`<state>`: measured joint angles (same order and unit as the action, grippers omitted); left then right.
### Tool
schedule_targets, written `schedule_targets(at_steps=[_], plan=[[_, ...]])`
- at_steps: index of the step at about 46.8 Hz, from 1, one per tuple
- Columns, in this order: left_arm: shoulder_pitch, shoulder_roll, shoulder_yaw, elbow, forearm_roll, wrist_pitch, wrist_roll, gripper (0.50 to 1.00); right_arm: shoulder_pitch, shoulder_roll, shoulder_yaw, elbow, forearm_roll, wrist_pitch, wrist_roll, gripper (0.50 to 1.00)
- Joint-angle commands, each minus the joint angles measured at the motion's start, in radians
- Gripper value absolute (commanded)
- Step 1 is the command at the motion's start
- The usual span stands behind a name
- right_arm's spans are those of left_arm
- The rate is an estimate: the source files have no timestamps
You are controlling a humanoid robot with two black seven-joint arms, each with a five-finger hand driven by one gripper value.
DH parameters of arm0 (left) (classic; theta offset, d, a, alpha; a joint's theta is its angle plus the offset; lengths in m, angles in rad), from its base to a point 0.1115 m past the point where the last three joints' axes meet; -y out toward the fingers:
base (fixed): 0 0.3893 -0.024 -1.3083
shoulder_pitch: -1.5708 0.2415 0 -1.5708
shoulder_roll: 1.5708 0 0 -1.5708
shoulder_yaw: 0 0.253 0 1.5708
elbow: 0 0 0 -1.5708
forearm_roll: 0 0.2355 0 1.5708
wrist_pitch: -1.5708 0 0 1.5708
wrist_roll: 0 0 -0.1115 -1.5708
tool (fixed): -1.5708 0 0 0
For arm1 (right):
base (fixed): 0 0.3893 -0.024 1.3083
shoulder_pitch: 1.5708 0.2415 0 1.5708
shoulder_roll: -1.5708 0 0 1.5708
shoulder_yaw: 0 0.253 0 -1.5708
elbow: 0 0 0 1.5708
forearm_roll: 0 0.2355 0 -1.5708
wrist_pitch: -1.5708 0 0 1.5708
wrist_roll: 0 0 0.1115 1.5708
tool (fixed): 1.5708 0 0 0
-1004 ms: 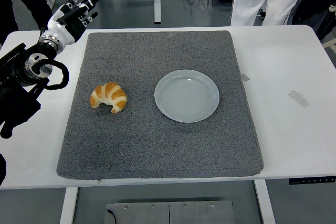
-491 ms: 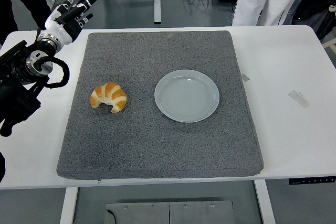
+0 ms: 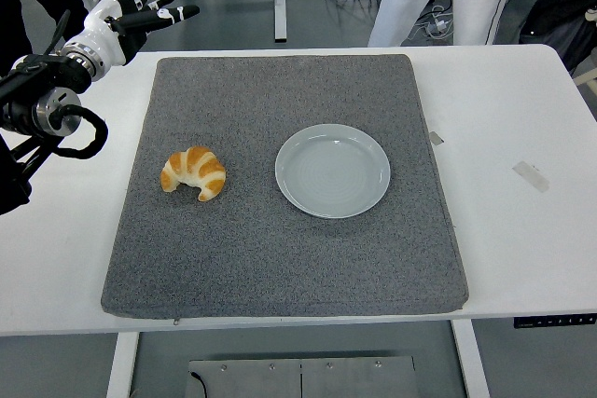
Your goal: Place the bread on the plate
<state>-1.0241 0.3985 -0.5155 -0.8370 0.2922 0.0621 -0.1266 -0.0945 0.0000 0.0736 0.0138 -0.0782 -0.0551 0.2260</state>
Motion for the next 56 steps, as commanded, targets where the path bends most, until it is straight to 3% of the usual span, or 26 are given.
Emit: schedule_targets(at_steps=[1,6,18,27,36,56], plan=[[0.002,0.034,0.040,-0.069,0.128,0.073,0.004,0.984,-0.001,0.000,0.000,0.000,0.000,0.000,0.001,1.000],[0.001,0.094,0.107,-0.171,0.249,0.137,0.012,0.984,-0.001,0.000,0.000,0.000,0.000,0.000,0.001,1.000],[-0.001,0.298,0.259,-0.427,0.295,0.134,0.009,0.987,-0.001,0.000,0.000,0.000,0.000,0.000,0.001,1.000],[0.001,0.365,0.344,-0.464,0.444,0.133,0.005,0.980,0.001,0.000,0.000,0.000,0.000,0.000,-0.001,1.000],[0.004,0.387,0.405,-0.487,0.627,0.133,0.009,0.980,-0.001,0.000,0.000,0.000,0.000,0.000,0.001,1.000],[0.013,0.362,0.489,-0.482,0.709,0.146,0.010,0.980,0.001,0.000,0.000,0.000,0.000,0.000,-0.001,1.000]])
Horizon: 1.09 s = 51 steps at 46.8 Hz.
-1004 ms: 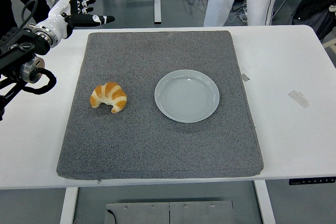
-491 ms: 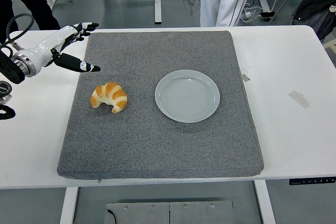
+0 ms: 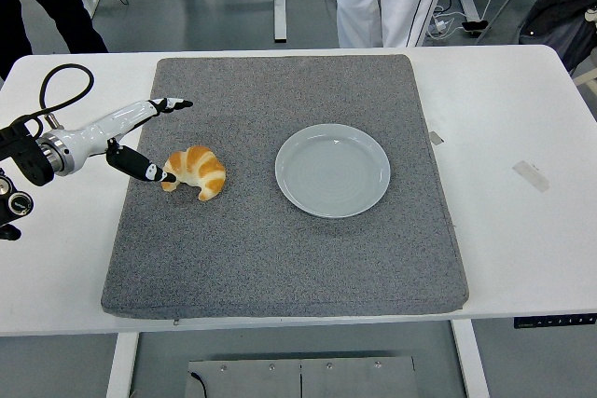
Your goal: Place the bread on the plate
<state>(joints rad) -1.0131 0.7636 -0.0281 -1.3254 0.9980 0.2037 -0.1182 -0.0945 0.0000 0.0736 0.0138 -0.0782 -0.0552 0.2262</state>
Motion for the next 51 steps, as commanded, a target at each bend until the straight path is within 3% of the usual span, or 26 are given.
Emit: schedule_targets(at_steps=[1,51], plan=[[0.002,-0.006,0.002,0.008,0.004,0.008,0.003,0.980,0.001,0.000,0.000,0.000,0.000,0.000,-0.001,1.000],[0.062,-0.173,0.004,0.184,0.040,0.037,0.002,0.980,0.001,0.000,0.000,0.000,0.000,0.000,0.001,1.000]])
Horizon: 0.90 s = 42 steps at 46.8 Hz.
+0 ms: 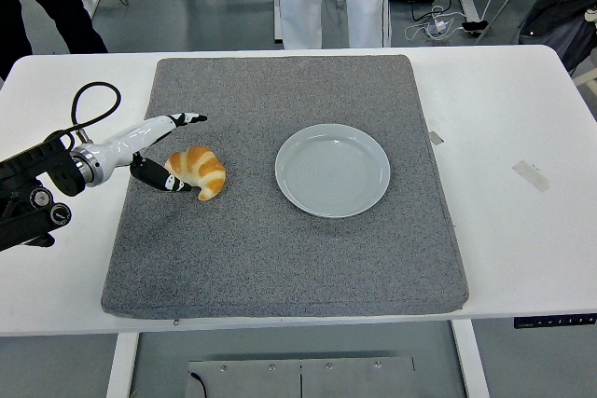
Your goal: Place the bread on the plate
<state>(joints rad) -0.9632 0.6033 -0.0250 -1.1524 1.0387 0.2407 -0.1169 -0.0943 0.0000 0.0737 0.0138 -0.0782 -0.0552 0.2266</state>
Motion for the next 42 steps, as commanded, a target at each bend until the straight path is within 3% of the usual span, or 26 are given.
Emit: schedule_targets(at_steps=[1,12,15,18,21,22,34,42], plan=[[0.015,-0.016,0.000,0.011,0.001,0.000,0.000,0.980,-0.001,0.000,0.000,0.000,0.000,0.000,-0.001,1.000],[0.020,-0.023,0.000,0.014,0.052,0.019,-0.001,0.975,-0.001,0.000,0.000,0.000,0.000,0.000,-0.001,1.000],[0.020,-0.028,0.000,0.016,0.055,0.034,-0.001,0.934,0.001,0.000,0.000,0.000,0.000,0.000,0.000,1.000],[0.020,-0.042,0.000,0.023,0.055,0.046,-0.001,0.776,-0.001,0.000,0.000,0.000,0.000,0.000,0.000,1.000],[0.018,-0.051,0.000,0.031,0.055,0.048,0.000,0.546,0.001,0.000,0.000,0.000,0.000,0.000,-0.001,1.000],[0.018,-0.050,0.000,0.033,0.055,0.046,0.002,0.500,-0.001,0.000,0.000,0.000,0.000,0.000,0.000,1.000],[0.011,-0.053,-0.001,0.065,0.041,0.045,-0.003,0.500,0.001,0.000,0.000,0.000,0.000,0.000,0.000,1.000],[-0.041,-0.016,-0.003,0.056,0.037,0.040,-0.009,0.500,0.001,0.000,0.000,0.000,0.000,0.000,-0.001,1.000]])
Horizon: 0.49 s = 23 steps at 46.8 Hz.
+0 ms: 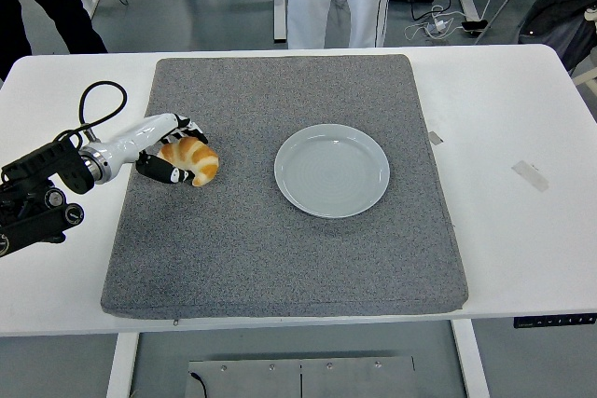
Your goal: Place the bread on the plate
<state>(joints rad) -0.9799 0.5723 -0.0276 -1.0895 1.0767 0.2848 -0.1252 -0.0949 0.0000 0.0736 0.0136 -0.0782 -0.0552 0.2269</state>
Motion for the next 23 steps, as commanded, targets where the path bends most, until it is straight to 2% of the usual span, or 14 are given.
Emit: schedule_targets(at_steps=[1,23], plan=[[-0.034,0.021,0.002,-0.010,-0.001,-0.004,-0.001,0.500,0.000,0.000,0.000,0.000,0.000,0.000,-0.001,1.000],[-0.235,0.058,0.003,-0.009,-0.012,-0.039,-0.001,0.500,0.000,0.000,0.000,0.000,0.000,0.000,-0.001,1.000]])
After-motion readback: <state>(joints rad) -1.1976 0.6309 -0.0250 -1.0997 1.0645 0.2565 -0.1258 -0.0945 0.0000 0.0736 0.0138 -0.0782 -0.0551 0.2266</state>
